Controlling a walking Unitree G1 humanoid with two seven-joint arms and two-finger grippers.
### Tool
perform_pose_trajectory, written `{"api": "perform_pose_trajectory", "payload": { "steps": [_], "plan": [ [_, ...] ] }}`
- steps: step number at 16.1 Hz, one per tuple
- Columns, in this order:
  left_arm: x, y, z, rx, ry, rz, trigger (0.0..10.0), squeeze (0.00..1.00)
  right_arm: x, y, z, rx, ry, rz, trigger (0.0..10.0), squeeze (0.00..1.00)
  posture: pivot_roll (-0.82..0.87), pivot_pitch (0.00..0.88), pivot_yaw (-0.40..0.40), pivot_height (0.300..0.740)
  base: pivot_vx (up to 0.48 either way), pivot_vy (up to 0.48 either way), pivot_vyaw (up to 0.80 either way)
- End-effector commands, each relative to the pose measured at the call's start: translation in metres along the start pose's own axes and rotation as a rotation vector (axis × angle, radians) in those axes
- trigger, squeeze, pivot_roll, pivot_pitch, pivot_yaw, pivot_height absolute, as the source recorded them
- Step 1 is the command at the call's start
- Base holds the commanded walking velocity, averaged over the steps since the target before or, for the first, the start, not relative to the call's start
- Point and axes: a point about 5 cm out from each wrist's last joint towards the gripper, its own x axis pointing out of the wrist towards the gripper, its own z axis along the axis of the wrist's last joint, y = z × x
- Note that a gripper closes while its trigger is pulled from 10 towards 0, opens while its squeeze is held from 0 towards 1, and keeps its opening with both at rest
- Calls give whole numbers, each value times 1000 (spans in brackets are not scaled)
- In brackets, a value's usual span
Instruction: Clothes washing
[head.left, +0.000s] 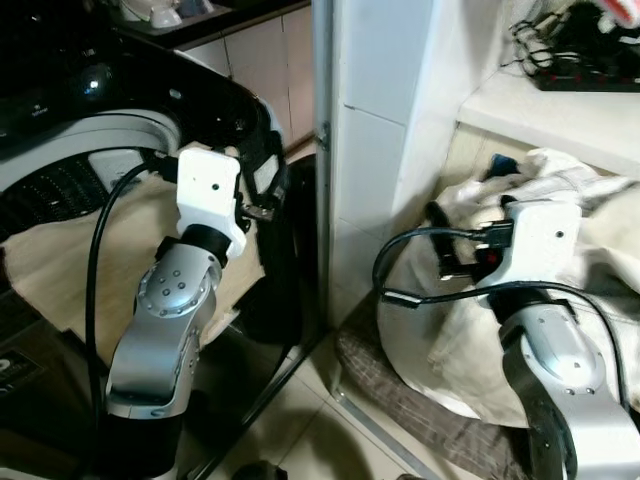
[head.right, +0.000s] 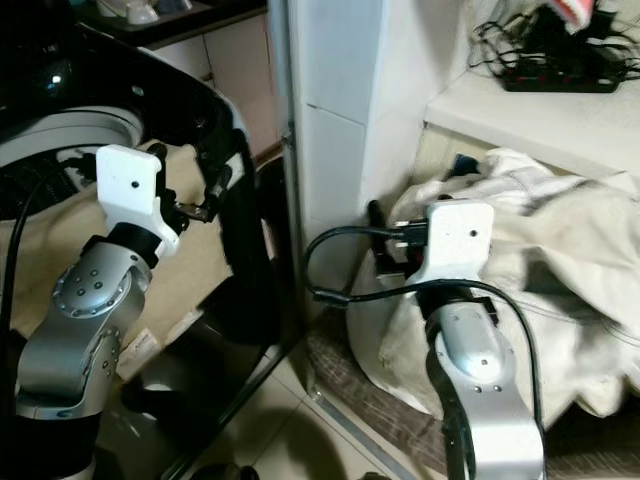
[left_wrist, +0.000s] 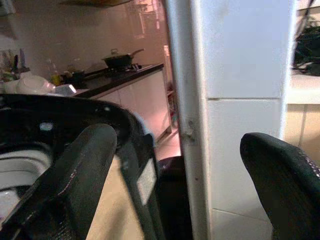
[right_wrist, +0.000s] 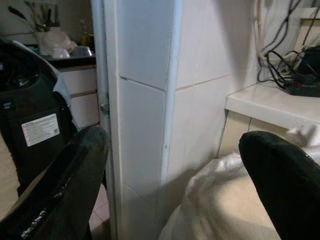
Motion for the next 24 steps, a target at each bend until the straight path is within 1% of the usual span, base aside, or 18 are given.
{"api": "perform_pose_trajectory", "payload": {
  "steps": [1,4,5,6,7,8,9,10,11,12,13,14,15,16,19,20,22,24],
  "plan": [
    [0,2,-3,5,23,8,10000,0,-2,2,3,9,-8,2,10000,0,-65,49,55,740,0,476,0],
    [-1,2,-4,-3,26,22,10000,0,-1,0,4,6,-9,10,10000,0,-63,52,40,740,0,476,-690],
    [-1,1,-3,15,30,27,10000,0,0,-1,4,4,-8,16,10000,0,-61,53,38,740,0,0,-456],
    [-1,1,-2,57,31,29,10000,0,0,-1,4,-4,-8,18,10000,0,-57,56,33,740,0,0,0],
    [-2,-2,0,96,23,20,10000,0,2,-1,4,-13,-8,22,10000,0,-52,57,29,740,0,-480,0],
    [-2,-3,0,94,23,22,10000,0,2,-1,4,-14,-8,23,10000,0,-52,57,29,740,0,-480,0],
    [-3,-3,-1,61,29,29,10000,0,3,-1,4,-12,-8,25,10000,0,-51,58,28,740,0,-480,0],
    [-3,-3,-1,57,28,38,10000,0,3,-1,4,-13,-8,25,10000,0,-52,58,28,740,0,-480,0],
    [-3,-3,-1,14,33,41,10000,0,3,-1,4,-12,-8,25,10000,0,-52,57,28,740,0,0,0],
    [-3,-2,-1,-12,39,52,10000,0,3,-2,4,-15,-5,23,10000,0,-53,59,27,740,0,0,0],
    [-2,-1,0,20,35,56,10000,0,3,-3,4,-12,-1,15,10000,0,-53,59,26,740,0,0,0],
    [-2,0,0,21,34,58,10000,0,3,-3,3,-13,0,14,10000,0,-54,58,25,740,0,0,0],
    [-1,1,3,45,11,64,10000,0,4,-3,3,-33,3,17,10000,0,-54,58,25,740,0,0,0],
    [-1,2,3,50,9,61,10000,0,5,-3,3,-59,3,26,10000,0,-54,59,26,740,0,0,0],
    [-1,6,5,37,7,77,10000,0,6,-1,6,-78,-9,37,10000,0,-51,60,28,740,311,0,708],
    [-1,7,6,39,6,77,10000,0,6,-1,8,-76,-23,40,10000,0,-51,61,28,740,345,0,0],
    [-2,9,6,42,3,77,10000,0,5,-1,10,-41,-31,31,10000,0,-51,63,29,740,343,0,0],
    [-2,9,6,39,3,76,10000,0,4,-2,10,-41,-32,26,10000,0,-52,64,31,740,345,0,0]
  ]
}}
